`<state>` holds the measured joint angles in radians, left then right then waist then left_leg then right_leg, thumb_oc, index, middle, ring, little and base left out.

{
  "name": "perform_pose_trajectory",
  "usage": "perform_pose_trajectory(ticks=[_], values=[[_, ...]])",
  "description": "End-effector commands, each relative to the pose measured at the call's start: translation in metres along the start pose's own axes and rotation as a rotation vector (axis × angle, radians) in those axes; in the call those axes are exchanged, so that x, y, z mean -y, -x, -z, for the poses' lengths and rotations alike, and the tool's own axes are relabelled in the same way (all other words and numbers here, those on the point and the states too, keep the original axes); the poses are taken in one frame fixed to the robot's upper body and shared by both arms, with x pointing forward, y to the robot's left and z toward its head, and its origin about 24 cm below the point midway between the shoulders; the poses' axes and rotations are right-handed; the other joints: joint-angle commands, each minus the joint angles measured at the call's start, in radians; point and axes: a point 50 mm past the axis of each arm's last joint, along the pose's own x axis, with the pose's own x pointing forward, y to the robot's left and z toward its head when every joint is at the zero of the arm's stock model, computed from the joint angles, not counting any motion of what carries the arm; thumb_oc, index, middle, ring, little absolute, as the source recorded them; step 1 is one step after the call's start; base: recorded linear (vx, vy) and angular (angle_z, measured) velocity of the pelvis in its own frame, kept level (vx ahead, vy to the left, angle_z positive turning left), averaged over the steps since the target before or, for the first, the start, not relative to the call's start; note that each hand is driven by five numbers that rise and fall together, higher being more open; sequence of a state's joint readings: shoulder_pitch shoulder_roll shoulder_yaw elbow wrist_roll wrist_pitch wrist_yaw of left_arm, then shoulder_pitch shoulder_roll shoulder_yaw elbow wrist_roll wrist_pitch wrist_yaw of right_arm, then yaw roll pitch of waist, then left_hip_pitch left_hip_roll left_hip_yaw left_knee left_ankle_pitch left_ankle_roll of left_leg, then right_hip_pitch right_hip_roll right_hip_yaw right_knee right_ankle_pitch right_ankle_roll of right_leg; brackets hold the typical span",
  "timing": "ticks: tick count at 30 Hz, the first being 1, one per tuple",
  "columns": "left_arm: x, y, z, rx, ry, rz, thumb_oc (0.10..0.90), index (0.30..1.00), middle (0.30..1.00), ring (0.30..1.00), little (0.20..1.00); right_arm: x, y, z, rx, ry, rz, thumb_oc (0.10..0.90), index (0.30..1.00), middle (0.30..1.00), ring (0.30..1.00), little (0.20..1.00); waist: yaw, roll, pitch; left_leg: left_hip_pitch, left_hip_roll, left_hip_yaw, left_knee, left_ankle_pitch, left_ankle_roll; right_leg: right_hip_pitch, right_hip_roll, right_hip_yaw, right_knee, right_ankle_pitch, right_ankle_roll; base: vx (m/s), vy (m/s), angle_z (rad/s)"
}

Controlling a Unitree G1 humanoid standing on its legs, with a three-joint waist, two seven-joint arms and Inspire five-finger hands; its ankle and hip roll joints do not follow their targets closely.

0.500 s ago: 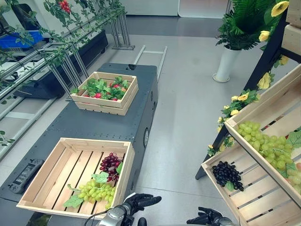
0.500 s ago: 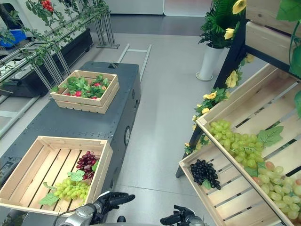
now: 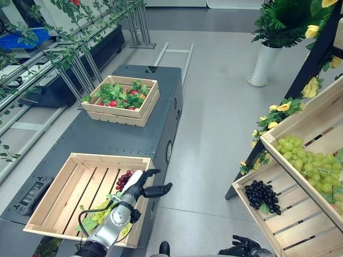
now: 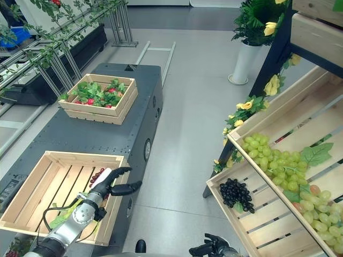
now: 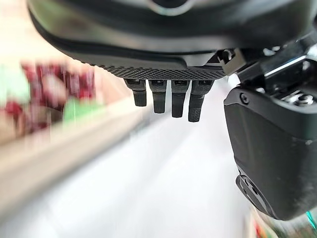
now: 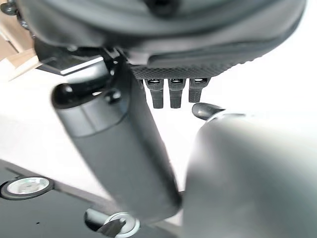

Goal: Pick up the fruits from the basket on one side to the basket on the other side

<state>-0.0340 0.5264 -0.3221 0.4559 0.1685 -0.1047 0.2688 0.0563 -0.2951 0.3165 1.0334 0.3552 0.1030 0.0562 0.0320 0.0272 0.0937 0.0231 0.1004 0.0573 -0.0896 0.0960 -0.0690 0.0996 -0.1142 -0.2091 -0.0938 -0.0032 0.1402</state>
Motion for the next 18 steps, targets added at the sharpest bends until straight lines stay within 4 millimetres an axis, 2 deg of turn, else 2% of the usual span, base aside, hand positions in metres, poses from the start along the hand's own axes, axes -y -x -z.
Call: perform_pose_trajectory(ticks=[1, 11, 13, 15, 17, 18], values=[[-0.064, -0.015, -0.033, 0.21, -0.094, -0.364, 0.8, 0.9, 0.9, 0.9, 0.9, 0.006, 0.001, -0.011, 0.075, 0.022, -0.013, 0.8, 0.9, 0.9, 0.9, 0.9, 0.028, -0.033, 0.004, 0.032, -0.115, -0.015, 0.002, -0.095, 0.045, -0.05, 0.04, 0.007, 0.039, 0.02, -0.036, 0.04, 0.042, 0.05], [-0.088, -0.004, 0.008, 0.006, -0.285, -0.6, 0.8, 0.9, 0.9, 0.9, 0.9, 0.012, 0.004, -0.014, 0.144, 0.049, 0.019, 0.8, 0.9, 0.9, 0.9, 0.9, 0.04, -0.045, 0.067, -0.031, -0.115, -0.023, 0.047, -0.094, 0.043, -0.116, 0.045, -0.012, 0.104, -0.007, -0.049, 0.0, 0.053, 0.1], [-0.097, -0.002, 0.014, -0.031, -0.313, -0.641, 0.8, 0.9, 0.9, 0.9, 0.9, 0.015, 0.005, -0.022, 0.172, 0.064, 0.024, 0.8, 0.9, 0.9, 0.9, 0.9, 0.038, -0.042, 0.091, -0.053, -0.112, -0.021, 0.061, -0.093, 0.044, -0.145, 0.046, -0.016, 0.13, -0.015, -0.053, -0.12, 0.089, 0.01], [-0.115, 0.0, 0.024, -0.094, -0.352, -0.689, 0.8, 0.9, 0.9, 0.9, 0.9, 0.02, 0.006, -0.035, 0.222, 0.083, 0.035, 0.8, 0.9, 0.9, 0.9, 0.9, 0.04, -0.036, 0.137, -0.095, -0.109, -0.021, 0.087, -0.089, 0.044, -0.192, 0.045, -0.02, 0.17, -0.024, -0.058, -0.15, 0.1, 0.02], [-0.119, 0.0, 0.028, -0.119, -0.371, -0.69, 0.8, 0.9, 0.9, 0.9, 0.9, 0.021, 0.006, -0.041, 0.245, 0.094, 0.035, 0.8, 0.9, 0.9, 0.9, 0.9, 0.04, -0.034, 0.155, -0.112, -0.108, -0.019, 0.099, -0.088, 0.044, -0.21, 0.046, -0.022, 0.188, -0.03, -0.061, -0.1, 0.068, 0.03], [-0.127, 0.003, 0.032, -0.142, -0.391, -0.693, 0.8, 0.9, 0.9, 0.9, 0.9, 0.023, 0.008, -0.049, 0.276, 0.103, 0.039, 0.8, 0.9, 0.9, 0.9, 0.9, 0.043, -0.029, 0.185, -0.14, -0.109, -0.021, 0.128, -0.09, 0.045, -0.236, 0.045, -0.026, 0.216, -0.039, -0.066, -0.15, 0.088, 0.1]])
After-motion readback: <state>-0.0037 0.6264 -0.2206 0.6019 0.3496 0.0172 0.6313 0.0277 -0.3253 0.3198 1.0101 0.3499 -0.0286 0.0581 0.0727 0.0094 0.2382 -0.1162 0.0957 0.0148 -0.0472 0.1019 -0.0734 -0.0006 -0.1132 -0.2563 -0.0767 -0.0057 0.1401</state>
